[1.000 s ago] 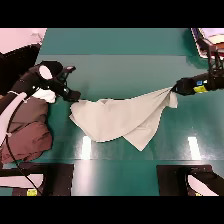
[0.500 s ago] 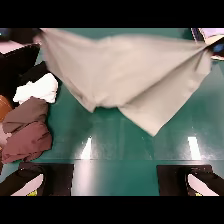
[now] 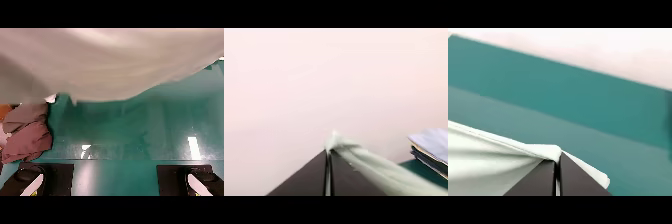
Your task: Fold the shirts.
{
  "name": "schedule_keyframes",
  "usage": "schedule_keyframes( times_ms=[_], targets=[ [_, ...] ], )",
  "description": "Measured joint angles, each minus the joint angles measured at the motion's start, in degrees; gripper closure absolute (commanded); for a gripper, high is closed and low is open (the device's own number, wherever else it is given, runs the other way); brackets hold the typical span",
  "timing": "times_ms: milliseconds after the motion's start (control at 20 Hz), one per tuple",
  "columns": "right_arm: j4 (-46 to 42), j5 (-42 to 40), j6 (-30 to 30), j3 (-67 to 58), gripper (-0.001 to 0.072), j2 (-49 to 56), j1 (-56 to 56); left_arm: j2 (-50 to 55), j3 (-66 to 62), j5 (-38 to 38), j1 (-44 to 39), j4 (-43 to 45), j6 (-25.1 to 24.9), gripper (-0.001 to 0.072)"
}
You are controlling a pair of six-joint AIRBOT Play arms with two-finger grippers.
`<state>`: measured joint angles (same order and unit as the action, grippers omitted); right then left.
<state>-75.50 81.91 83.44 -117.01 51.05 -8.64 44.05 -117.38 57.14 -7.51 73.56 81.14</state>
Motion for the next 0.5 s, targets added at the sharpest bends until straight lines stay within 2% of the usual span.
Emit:
schedule_keyframes(
  times_ms=[250,500],
  targets=[
    [-3.4,1.7,0.0,-3.3,0.0703,5.1,0.0,7.5,1.4,2.9,0.0,4.7,2.1,0.0682],
    [-4.0,6.3,0.0,4.5,0.0702,17.7,0.0,23.5,8.0,6.7,0.0,6.4,4.6,0.0682]
  ],
)
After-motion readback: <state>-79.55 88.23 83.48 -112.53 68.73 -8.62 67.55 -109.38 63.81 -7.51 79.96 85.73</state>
